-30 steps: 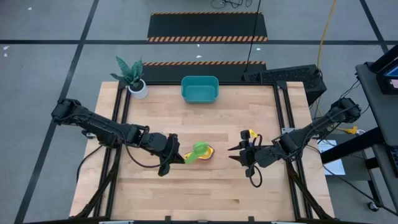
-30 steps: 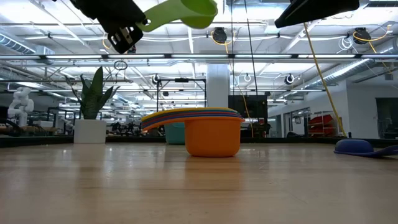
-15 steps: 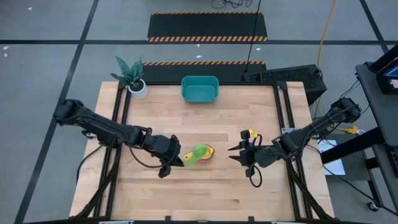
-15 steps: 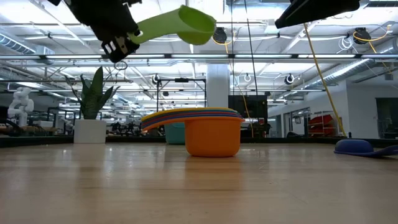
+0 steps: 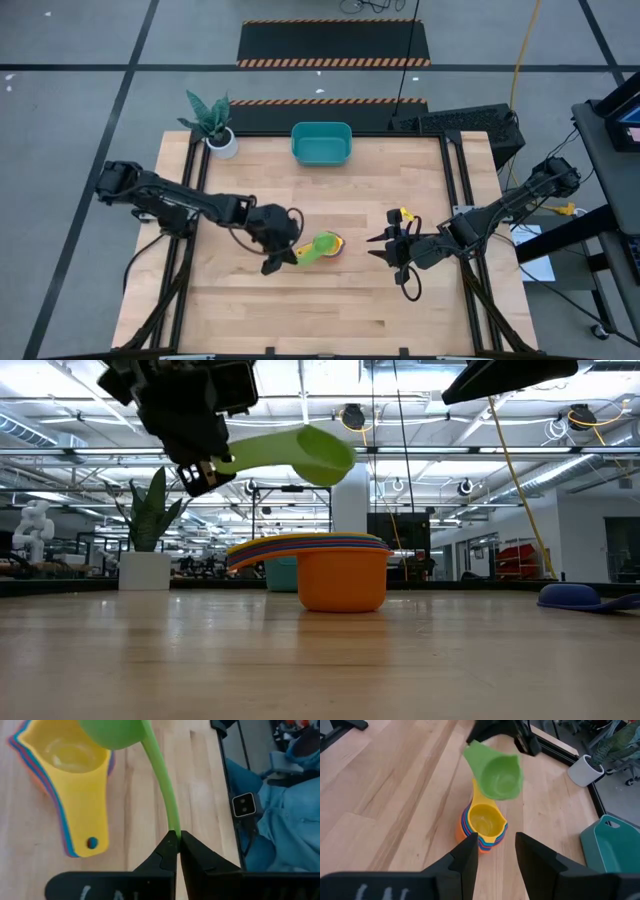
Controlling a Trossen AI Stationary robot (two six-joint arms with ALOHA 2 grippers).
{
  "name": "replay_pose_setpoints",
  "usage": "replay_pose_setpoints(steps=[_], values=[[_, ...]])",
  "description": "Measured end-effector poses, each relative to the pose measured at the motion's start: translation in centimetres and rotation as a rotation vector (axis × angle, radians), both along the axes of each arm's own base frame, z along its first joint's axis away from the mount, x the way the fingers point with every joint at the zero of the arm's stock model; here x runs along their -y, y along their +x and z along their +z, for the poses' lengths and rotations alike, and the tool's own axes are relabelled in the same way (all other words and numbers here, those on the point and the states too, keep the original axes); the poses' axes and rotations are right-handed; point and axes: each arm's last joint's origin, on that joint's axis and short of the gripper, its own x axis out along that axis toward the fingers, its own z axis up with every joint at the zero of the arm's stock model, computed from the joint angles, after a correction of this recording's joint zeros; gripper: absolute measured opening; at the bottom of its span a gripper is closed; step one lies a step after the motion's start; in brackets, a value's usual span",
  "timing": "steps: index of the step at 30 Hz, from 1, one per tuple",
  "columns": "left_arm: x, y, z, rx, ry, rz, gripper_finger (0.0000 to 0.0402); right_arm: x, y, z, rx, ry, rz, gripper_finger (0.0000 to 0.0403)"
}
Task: Nest measuring cups in basket
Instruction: Stack the green measuring cup on top of the yellow measuring cup
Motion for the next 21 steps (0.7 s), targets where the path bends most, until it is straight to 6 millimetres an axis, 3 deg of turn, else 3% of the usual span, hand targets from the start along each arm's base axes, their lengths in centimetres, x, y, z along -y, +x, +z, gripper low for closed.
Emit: replay_pose_setpoints(steps=[10,21], values=[[-3.1,0.5,-1.7,-0.073,-0.056,-0.03,0.0012,0.0,0.0,0.0,0.0,-0.018,0.012,0.0125],[-3.3,1.3,-2.4,-0.054,-0.074,-0.052,0.0013,0.0,0.0,0.1,0.0,-0.023,0.014,0.0125]])
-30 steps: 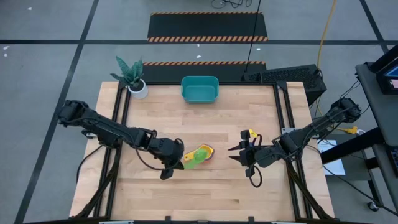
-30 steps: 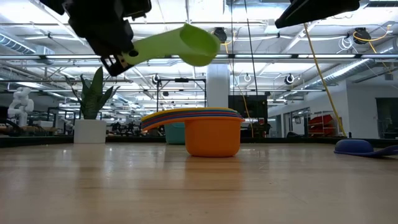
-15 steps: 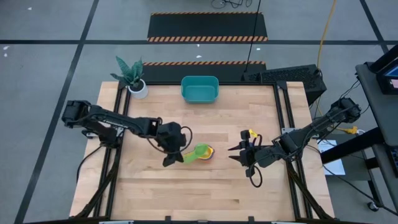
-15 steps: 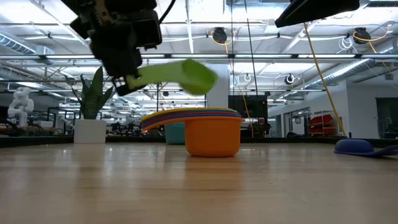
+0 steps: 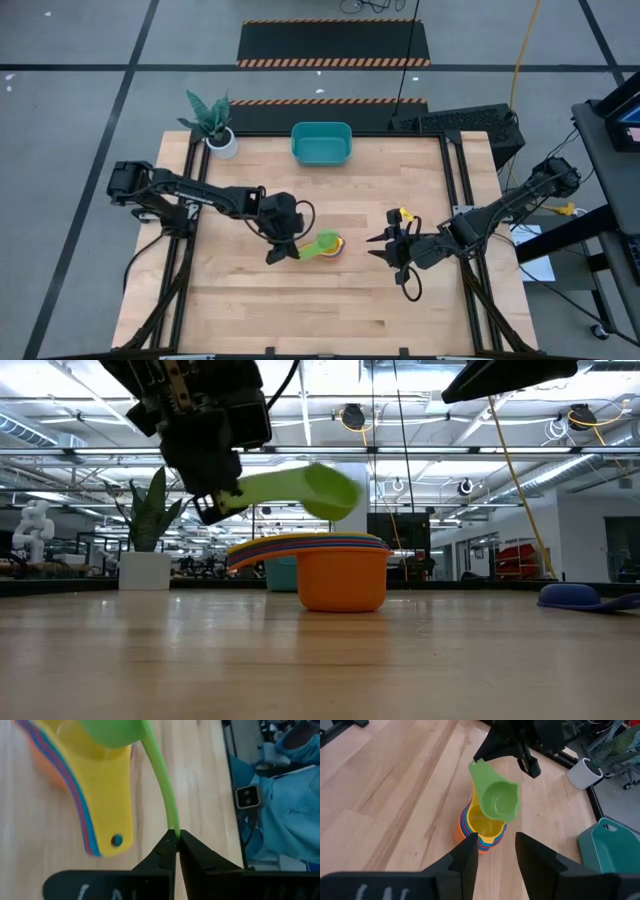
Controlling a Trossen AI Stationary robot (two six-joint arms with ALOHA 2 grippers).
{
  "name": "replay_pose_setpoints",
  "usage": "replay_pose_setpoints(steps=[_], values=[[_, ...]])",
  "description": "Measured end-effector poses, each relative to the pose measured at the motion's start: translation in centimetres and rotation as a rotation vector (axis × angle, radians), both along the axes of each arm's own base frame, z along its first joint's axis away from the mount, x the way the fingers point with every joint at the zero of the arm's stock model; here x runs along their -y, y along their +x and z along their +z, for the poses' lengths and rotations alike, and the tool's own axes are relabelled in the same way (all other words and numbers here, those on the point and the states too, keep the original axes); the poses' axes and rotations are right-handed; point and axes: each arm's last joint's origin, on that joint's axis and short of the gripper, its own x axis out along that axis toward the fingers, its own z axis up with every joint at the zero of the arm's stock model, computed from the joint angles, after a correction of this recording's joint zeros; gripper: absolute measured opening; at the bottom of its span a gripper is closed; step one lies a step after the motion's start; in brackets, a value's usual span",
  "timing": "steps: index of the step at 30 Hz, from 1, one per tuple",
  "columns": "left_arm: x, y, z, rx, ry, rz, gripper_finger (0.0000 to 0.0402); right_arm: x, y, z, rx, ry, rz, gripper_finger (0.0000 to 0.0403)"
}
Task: Nest measuring cups in basket
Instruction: Stack the green measuring cup on top of the yellow measuring cup
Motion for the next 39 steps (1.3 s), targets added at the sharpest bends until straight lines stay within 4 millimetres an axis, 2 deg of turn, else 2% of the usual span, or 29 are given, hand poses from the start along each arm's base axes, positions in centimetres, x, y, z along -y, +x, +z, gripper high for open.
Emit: replay_pose_setpoints(steps=[6,10,12,18,27,39], values=[[-0.2,0.8,0.4,0.037,0.001,0.005,0.0006,0.0,0.0,0.0,0.0,-0.007,0.003,0.0125],[-0.1,0.9,0.4,-0.032,0.015,-0.012,0.0014,0.0,0.0,0.0,-0.001,-0.018,0.009,0.0125],[0.0,1.6,0.4,-0.015,0.024,-0.022,0.0013,0.0,0.0,0.0,-0.001,-0.02,0.011,0.0125],[-0.3,1.8,-0.5,-0.048,0.028,-0.025,0.0009,0.0,0.0,0.0,-0.002,-0.021,0.011,0.0125],[-0.5,1.6,-0.5,-0.05,0.031,-0.032,0.0065,0.0,0.0,0.0,-0.002,-0.021,0.011,0.0125],[-1.0,1.7,-0.7,-0.035,0.208,0.049,0.0129,0.0,0.0,0.0,-0.003,-0.021,0.011,0.0125]])
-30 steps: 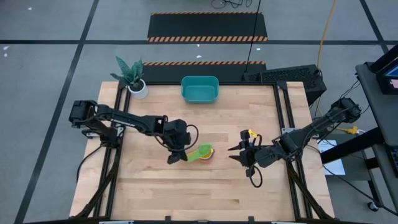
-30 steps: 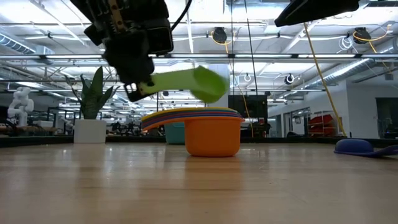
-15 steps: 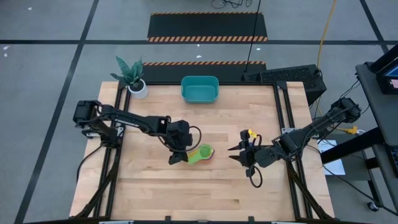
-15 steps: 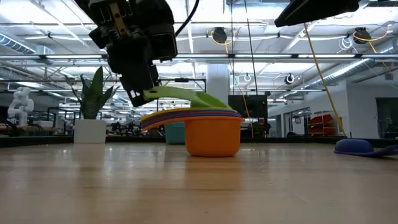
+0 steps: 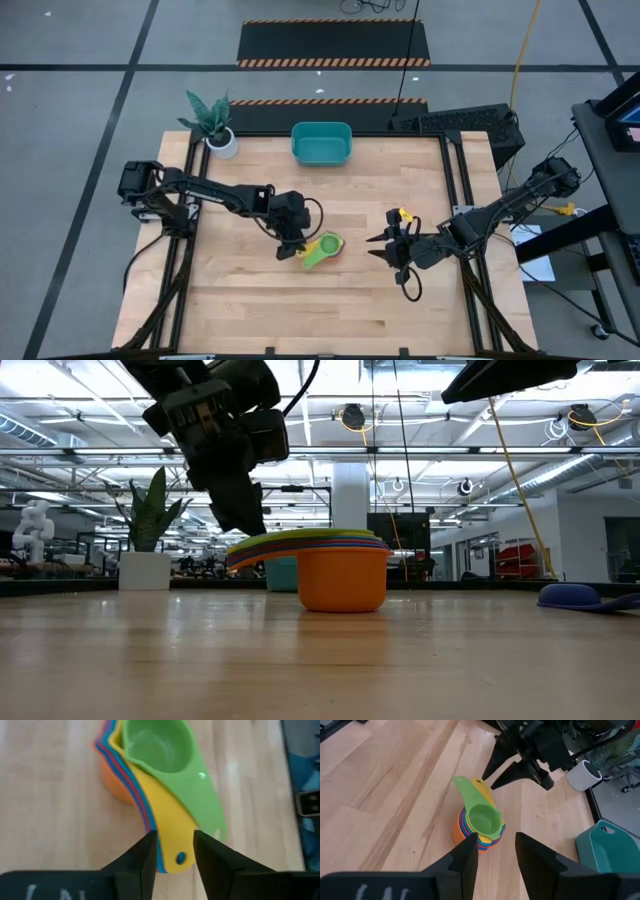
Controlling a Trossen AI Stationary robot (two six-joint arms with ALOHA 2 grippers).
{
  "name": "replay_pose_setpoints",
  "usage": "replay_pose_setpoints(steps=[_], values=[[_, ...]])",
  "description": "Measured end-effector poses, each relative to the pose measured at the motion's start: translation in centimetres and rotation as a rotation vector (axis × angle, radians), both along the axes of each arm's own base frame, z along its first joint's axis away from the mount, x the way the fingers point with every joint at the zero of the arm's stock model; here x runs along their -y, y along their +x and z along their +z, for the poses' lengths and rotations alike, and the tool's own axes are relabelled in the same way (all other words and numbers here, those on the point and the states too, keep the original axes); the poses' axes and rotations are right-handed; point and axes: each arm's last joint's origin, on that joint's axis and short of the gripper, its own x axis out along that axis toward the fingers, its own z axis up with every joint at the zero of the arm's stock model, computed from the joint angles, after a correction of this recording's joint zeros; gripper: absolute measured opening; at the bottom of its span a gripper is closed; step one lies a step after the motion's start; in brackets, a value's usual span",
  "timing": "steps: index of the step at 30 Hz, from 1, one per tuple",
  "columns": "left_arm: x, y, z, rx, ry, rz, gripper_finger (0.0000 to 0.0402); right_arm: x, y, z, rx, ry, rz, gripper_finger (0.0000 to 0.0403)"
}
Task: Nest measuring cups in basket
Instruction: Stack the green measuring cup on top of the yellow measuring cup
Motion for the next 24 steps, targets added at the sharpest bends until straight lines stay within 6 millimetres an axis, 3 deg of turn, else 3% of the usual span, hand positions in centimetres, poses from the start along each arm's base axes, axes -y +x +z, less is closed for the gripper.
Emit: replay_pose_setpoints(steps=[6,12,16,24], values=[[2.3,-0.6,1.4,0.051,0.137,0.032,0.0184,0.0,0.0,0.0,-0.005,-0.002,0.0,0.0125],[7.4,-1.3,2.9,0.214,0.32,-0.039,0.0227,0.0,0.0,-0.1,-0.006,0.004,-0.004,0.0125],[10.2,-1.0,2.5,0.269,0.246,-0.054,0.0215,0.0,0.0,0.0,-0.001,0.009,-0.006,0.0125],[12.6,0.7,-1.3,0.264,0.177,0.017,0.0137,0.0,0.0,0.0,0.001,0.019,-0.011,0.0125]])
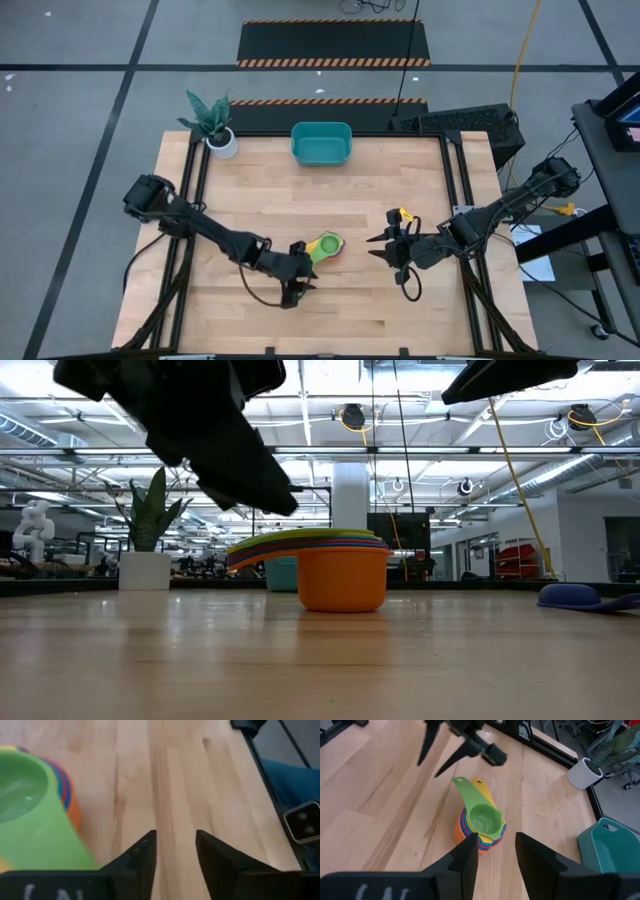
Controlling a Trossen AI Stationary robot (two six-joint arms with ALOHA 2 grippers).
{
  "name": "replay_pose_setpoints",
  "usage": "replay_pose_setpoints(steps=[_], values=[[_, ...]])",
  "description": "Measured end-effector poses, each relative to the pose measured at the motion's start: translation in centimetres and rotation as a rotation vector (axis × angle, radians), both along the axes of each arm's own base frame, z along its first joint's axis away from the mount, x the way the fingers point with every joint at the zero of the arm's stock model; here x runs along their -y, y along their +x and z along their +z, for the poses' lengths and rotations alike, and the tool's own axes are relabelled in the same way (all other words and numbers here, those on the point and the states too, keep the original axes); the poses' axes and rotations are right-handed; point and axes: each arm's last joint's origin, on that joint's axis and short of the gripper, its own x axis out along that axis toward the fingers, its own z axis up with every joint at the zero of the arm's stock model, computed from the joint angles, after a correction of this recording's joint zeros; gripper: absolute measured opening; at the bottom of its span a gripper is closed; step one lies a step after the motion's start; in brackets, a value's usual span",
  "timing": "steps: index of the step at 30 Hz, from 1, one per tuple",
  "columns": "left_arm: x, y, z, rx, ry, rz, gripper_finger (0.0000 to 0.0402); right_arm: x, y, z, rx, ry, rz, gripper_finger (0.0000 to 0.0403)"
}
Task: Nest measuring cups in basket
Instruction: Stack the green measuring cup on top of the yellow measuring cup
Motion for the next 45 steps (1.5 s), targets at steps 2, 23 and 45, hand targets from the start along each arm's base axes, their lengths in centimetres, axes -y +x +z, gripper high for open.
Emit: replay_pose_setpoints(steps=[2,23,45], values=[[0.5,0.0,-0.5,0.007,0.026,0.026,0.0119,0.0,0.0,0.0,-0.004,-0.003,0.0,0.0125],[0.2,-0.7,-1.6,-0.04,0.215,0.221,0.0076,0.0,0.0,0.0,-0.002,-0.001,0.0,0.0125],[-0.2,-2.3,1.6,0.015,0.321,0.265,0.0076,0.0,0.0,0.0,-0.002,-0.001,0.0,0.0125]])
